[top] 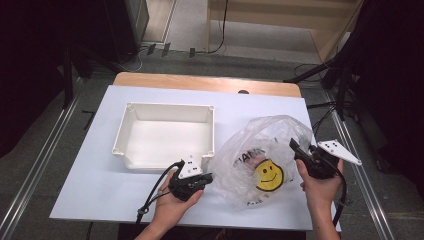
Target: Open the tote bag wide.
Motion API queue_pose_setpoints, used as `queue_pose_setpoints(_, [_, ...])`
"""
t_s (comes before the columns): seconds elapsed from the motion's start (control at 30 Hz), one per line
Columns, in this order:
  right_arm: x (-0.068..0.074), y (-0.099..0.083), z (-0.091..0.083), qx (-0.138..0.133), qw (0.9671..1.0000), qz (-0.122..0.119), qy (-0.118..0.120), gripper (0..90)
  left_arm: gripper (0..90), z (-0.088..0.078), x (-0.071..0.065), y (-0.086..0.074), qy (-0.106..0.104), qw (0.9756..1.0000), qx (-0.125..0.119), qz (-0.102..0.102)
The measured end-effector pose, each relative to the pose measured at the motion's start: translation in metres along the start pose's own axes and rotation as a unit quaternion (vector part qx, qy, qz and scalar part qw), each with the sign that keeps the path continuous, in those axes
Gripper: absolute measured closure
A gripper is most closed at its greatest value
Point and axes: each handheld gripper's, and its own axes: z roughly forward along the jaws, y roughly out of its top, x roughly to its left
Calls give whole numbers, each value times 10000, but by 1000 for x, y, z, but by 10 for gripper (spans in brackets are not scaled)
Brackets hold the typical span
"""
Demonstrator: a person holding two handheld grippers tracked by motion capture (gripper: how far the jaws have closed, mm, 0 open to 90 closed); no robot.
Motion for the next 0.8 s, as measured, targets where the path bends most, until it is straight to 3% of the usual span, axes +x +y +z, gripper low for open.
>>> queue_pose_setpoints(0.1, [-8, -4, 16, 178, 9997, 146, 16, 867, 900, 5, 5, -3, 14, 9998, 193, -106])
queue_pose_setpoints(0.13, [-11, -7, 25, 382, 9991, 167, -64, 885, 900, 11, 8, -7, 36, 9989, 402, -238])
queue_pose_setpoints(0.2, [-14, -10, 31, 505, 9985, 170, -99, 896, 900, 14, 10, -9, 38, 9984, 494, -274])
queue_pose_setpoints(0.23, [-22, -19, 48, 933, 9952, 215, -213, 900, 900, 18, 12, -12, -4, 9972, 678, -324])
queue_pose_setpoints(0.27, [-26, -23, 54, 1140, 9927, 315, -231, 900, 900, 18, 13, -12, -1, 9970, 684, -350])
queue_pose_setpoints(0.33, [-35, -29, 63, 1410, 9887, 369, -353, 900, 900, 17, 15, -11, 5, 9965, 740, -381])
queue_pose_setpoints(0.37, [-35, -29, 63, 1410, 9887, 369, -353, 900, 900, 17, 15, -11, 5, 9965, 740, -381])
queue_pose_setpoints(0.4, [-46, -36, 68, 1590, 9843, 490, -582, 900, 900, 16, 18, -11, 51, 9963, 773, -368])
queue_pose_setpoints(0.47, [-57, -40, 69, 1683, 9811, 587, -754, 900, 900, 13, 22, -12, 96, 9961, 771, -418])
queue_pose_setpoints(0.5, [-57, -40, 69, 1683, 9811, 587, -754, 900, 900, 13, 22, -12, 96, 9961, 771, -418])
queue_pose_setpoints(0.53, [-70, -42, 66, 1680, 9790, 684, -933, 900, 900, 9, 28, -14, 155, 9959, 708, -533])
queue_pose_setpoints(0.57, [-70, -42, 66, 1680, 9790, 684, -933, 900, 900, 9, 28, -14, 155, 9959, 708, -533])
queue_pose_setpoints(0.6, [-79, -43, 62, 1610, 9784, 837, -987, 900, 900, 6, 33, -16, 178, 9956, 639, -655])
queue_pose_setpoints(0.7, [-81, -43, 58, 1407, 9833, 873, -758, 889, 900, 3, 37, -19, 121, 9964, 576, -607])
queue_pose_setpoints(0.77, [-75, -41, 56, 1232, 9876, 779, -577, 618, 872, 2, 33, -19, 97, 9978, 480, -448])
queue_pose_setpoints(0.8, [-72, -39, 55, 1195, 9892, 717, -466, 475, 787, -1, 30, -18, 100, 9987, 361, -350])
